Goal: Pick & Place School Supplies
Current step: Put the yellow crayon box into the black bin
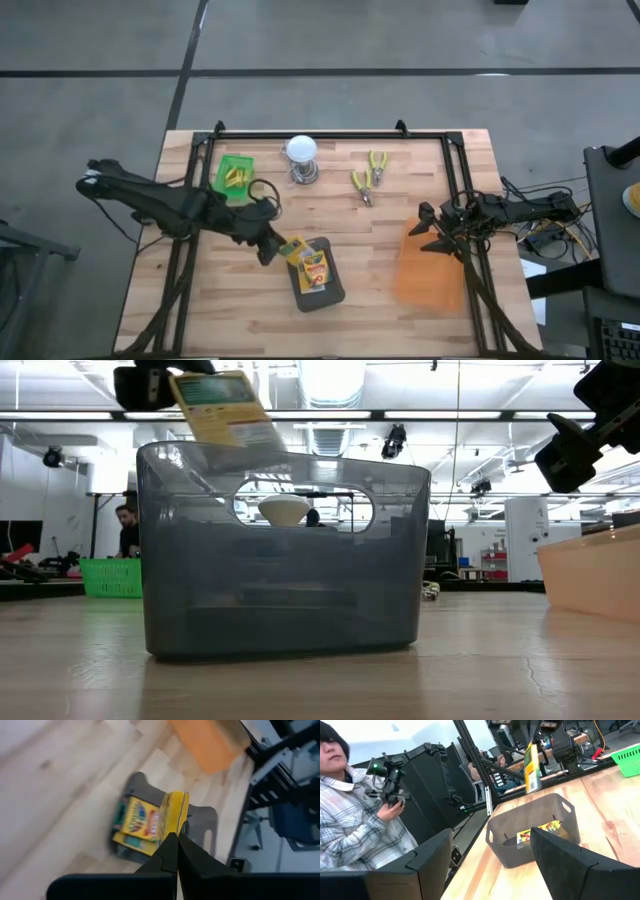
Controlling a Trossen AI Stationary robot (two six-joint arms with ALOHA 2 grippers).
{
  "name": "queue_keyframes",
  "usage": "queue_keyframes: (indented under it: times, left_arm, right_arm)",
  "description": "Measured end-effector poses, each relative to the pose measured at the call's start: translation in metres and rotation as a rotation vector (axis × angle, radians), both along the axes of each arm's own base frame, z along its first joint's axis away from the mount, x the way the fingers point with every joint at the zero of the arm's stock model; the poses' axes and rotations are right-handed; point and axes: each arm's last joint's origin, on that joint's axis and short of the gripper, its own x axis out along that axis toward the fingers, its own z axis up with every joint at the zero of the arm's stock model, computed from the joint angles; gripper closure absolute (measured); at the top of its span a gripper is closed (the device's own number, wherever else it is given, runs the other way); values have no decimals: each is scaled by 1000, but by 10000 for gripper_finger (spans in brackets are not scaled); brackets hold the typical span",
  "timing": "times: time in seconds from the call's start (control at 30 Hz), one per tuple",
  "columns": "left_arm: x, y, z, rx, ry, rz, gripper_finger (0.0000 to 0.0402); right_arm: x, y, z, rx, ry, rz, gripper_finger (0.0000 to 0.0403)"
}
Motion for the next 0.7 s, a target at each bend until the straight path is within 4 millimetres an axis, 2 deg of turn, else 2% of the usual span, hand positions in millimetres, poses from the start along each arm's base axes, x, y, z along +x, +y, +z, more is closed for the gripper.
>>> queue_keyframes:
  times: [0.3, 0.7]
  left_arm:
    - [39, -17, -28, -80, 38, -109, 401]
    - [70, -27, -61, -108, 94, -206, 401]
  right_arm:
    - [0, 0, 0, 0, 0, 0, 136]
    - [0, 0, 0, 0, 1, 0, 140]
